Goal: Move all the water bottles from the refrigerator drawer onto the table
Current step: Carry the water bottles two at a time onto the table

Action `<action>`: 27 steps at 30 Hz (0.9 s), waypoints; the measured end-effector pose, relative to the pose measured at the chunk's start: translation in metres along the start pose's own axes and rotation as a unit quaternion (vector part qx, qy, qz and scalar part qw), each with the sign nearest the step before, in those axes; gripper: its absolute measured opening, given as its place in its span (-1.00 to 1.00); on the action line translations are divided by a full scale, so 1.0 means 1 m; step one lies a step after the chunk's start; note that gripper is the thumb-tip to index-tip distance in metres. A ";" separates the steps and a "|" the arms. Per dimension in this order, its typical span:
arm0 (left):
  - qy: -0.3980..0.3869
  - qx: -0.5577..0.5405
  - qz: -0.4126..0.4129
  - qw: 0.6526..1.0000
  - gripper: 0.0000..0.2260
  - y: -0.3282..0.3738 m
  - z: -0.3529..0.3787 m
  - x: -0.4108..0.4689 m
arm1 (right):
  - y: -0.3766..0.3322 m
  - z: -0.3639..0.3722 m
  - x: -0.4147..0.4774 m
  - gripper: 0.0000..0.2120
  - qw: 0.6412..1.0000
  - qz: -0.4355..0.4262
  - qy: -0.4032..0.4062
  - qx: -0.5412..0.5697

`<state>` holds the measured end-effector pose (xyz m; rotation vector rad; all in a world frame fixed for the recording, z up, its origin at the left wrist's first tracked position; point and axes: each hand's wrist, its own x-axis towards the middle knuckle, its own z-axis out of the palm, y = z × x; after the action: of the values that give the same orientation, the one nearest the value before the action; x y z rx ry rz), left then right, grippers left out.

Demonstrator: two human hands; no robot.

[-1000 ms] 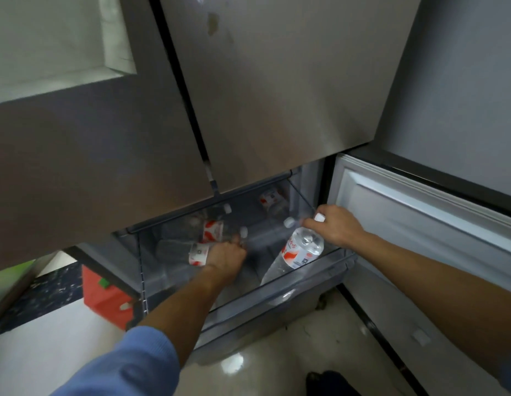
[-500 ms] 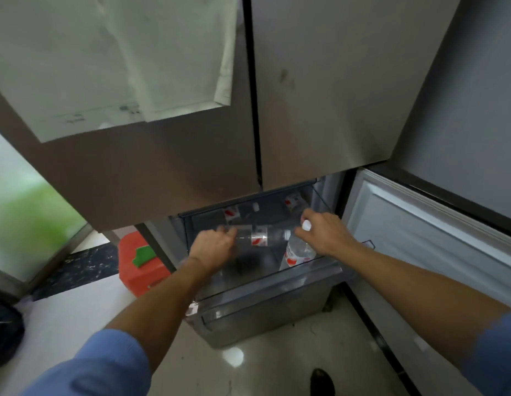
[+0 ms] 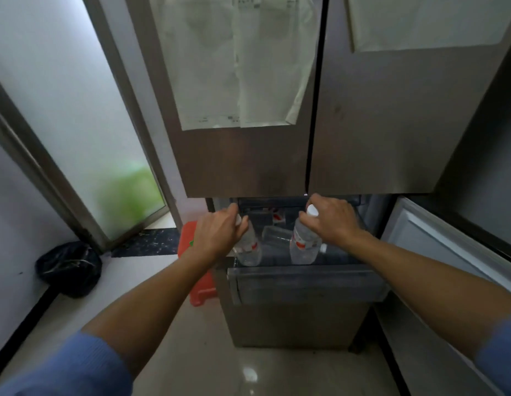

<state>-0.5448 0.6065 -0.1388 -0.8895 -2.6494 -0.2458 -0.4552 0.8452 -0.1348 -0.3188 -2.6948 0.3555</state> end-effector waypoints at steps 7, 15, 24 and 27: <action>0.097 0.018 -0.145 0.984 -0.68 -0.006 -0.080 -0.097 | -0.054 -0.037 -0.037 -0.76 0.991 -0.123 0.013 0.054; 0.008 0.073 -0.316 0.946 -0.69 -0.032 -0.139 -0.295 | -0.181 -0.006 -0.132 -0.72 0.953 -0.276 -0.096 0.081; 0.020 0.121 -0.478 0.870 -0.75 -0.081 -0.230 -0.572 | -0.401 0.019 -0.286 -0.69 0.889 -0.416 -0.159 0.106; 0.026 0.144 -0.523 0.840 -0.73 -0.098 -0.267 -0.666 | -0.481 0.026 -0.354 -0.72 0.864 -0.445 -0.191 0.140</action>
<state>-0.0376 0.0904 -0.1399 0.7148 -2.7167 -0.0959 -0.2313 0.2909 -0.1445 1.1570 -2.7348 0.5370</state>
